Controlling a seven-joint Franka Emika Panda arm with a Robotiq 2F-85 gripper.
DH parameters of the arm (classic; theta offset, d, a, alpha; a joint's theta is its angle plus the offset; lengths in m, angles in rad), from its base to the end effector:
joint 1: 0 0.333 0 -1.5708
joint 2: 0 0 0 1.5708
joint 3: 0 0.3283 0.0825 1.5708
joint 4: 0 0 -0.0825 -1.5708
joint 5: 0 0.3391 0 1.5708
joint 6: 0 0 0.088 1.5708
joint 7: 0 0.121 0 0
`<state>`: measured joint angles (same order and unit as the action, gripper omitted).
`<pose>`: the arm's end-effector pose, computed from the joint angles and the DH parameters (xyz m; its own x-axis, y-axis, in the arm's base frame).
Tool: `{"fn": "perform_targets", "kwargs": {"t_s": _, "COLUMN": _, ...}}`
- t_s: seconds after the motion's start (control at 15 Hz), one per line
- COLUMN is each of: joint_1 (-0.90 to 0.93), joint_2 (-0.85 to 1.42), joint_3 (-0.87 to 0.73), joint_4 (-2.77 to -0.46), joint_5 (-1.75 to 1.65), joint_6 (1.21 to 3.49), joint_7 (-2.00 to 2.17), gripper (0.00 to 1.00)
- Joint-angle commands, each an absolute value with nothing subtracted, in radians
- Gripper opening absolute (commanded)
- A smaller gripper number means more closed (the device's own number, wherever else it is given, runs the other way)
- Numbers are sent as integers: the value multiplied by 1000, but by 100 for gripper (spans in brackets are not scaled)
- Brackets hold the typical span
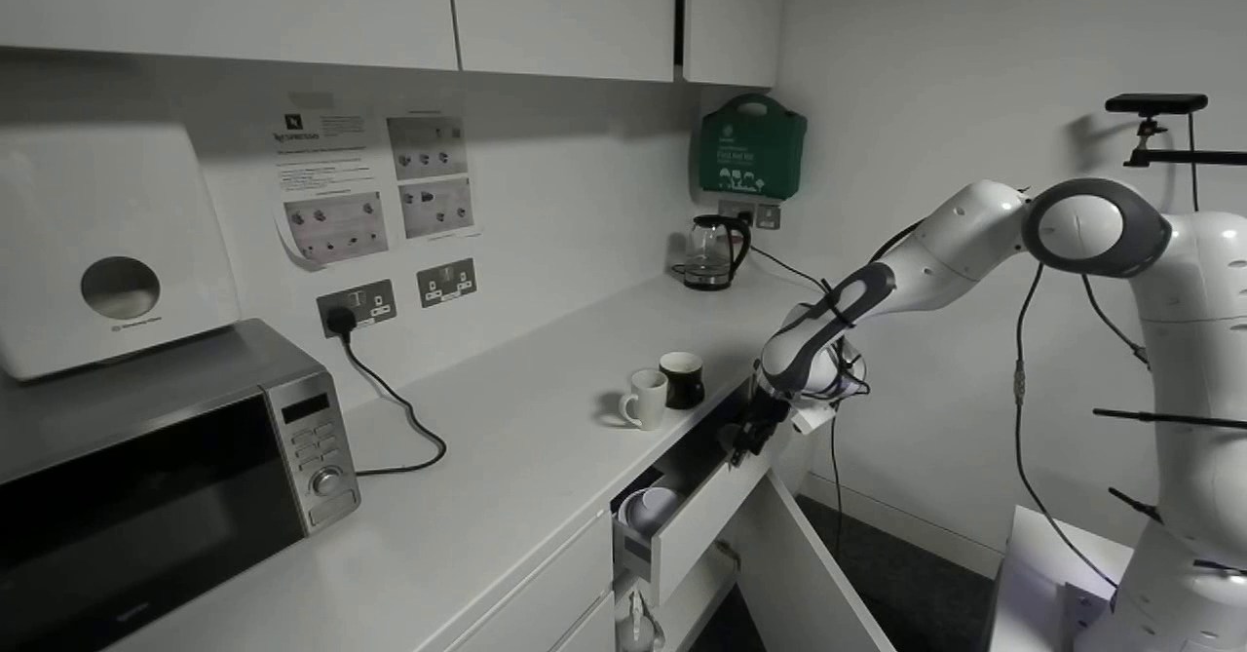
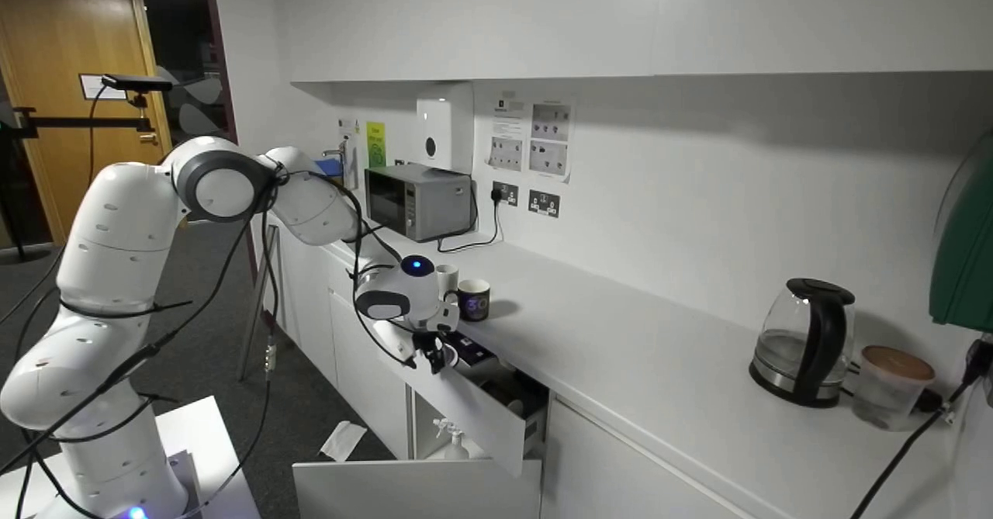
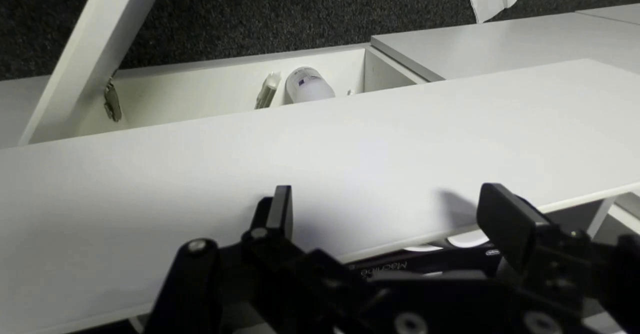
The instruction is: Remove the white and mug and the black mugs from the drawer, push the drawer closed, close the open bottom cabinet
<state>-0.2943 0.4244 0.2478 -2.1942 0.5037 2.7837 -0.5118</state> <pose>0.5527 -0.0478 0.2431 0.9730 -0.0538 0.2243 0.0056 -0.9667 -0.2560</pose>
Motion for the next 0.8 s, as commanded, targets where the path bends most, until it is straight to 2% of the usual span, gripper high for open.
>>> {"fn": "perform_targets", "kwargs": {"t_s": 0.0, "joint_1": -327, "joint_2": 491, "joint_3": 287, "joint_4": -2101, "joint_5": 517, "joint_6": 2811, "joint_7": -569, "gripper": 100}}
{"fn": "perform_targets", "kwargs": {"t_s": 0.73, "joint_1": -351, "joint_2": 564, "joint_3": 328, "joint_4": -2015, "joint_5": 496, "joint_6": 2803, "joint_7": -584, "gripper": 100}}
